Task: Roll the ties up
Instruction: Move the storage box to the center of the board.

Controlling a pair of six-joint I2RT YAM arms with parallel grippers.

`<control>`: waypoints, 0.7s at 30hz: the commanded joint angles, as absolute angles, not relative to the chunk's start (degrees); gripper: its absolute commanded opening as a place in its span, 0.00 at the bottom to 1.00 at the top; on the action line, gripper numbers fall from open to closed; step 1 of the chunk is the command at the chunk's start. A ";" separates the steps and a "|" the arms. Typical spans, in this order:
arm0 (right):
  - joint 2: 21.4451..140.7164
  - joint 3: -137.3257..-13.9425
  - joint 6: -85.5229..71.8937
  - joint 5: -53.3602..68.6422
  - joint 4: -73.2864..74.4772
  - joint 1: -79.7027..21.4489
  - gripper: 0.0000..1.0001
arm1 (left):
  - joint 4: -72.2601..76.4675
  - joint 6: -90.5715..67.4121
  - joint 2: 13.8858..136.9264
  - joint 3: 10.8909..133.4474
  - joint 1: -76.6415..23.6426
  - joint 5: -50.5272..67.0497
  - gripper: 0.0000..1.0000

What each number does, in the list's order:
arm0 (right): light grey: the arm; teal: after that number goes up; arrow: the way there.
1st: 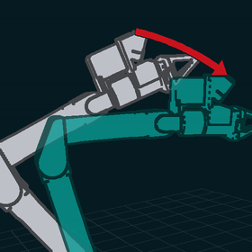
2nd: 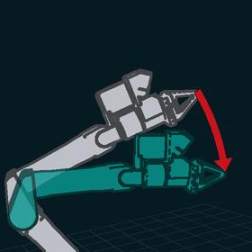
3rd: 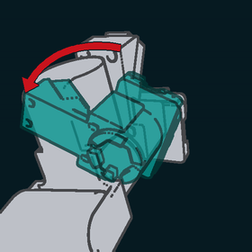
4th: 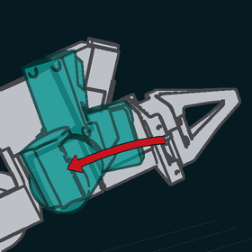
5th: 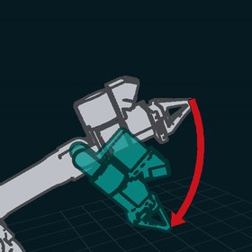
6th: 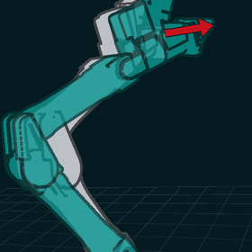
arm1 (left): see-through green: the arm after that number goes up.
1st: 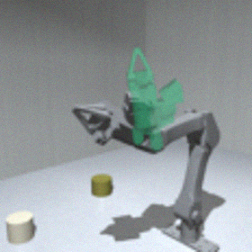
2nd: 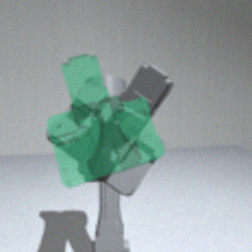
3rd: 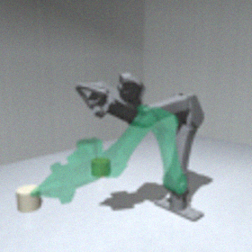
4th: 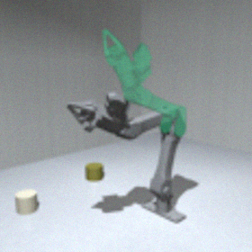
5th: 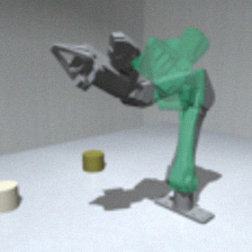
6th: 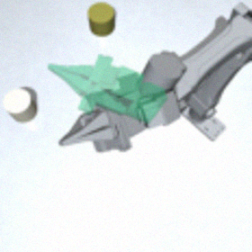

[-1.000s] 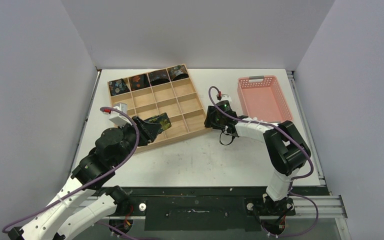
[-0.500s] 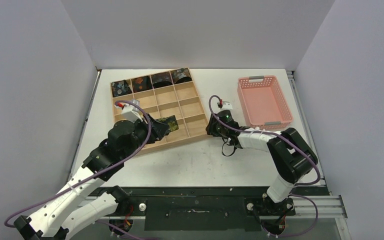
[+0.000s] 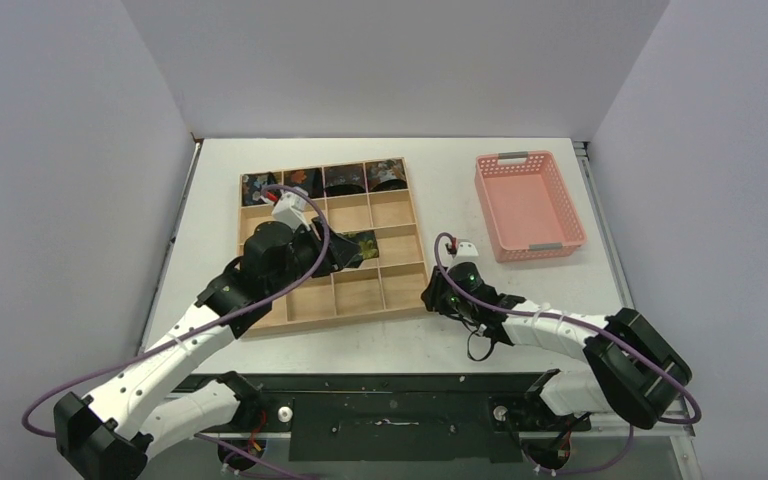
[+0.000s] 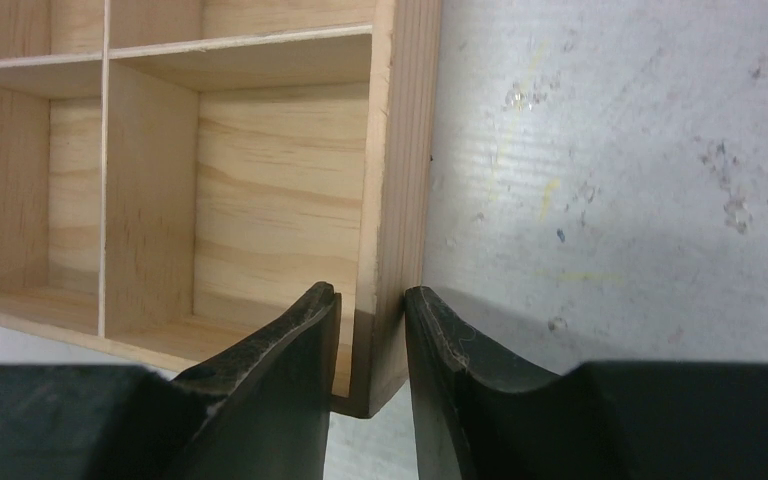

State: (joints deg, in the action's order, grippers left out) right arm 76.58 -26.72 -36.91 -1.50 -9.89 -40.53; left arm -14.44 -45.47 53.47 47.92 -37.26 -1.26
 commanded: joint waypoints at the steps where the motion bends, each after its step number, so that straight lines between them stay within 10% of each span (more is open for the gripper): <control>1: 73.57 -23.65 -35.36 -1.49 -1.12 -40.99 0.30 | -4.84 -46.49 57.69 49.40 -36.52 5.74 0.00; 21: 53.27 -31.18 -34.28 -8.33 13.69 -40.11 0.69 | -0.79 -43.46 79.01 67.77 -29.24 20.74 0.00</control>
State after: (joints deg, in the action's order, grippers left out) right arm 58.00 -29.32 -34.94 -4.16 10.83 -40.53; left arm -5.23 -45.04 74.22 61.54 -30.06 14.72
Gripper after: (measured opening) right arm 0.685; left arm 0.402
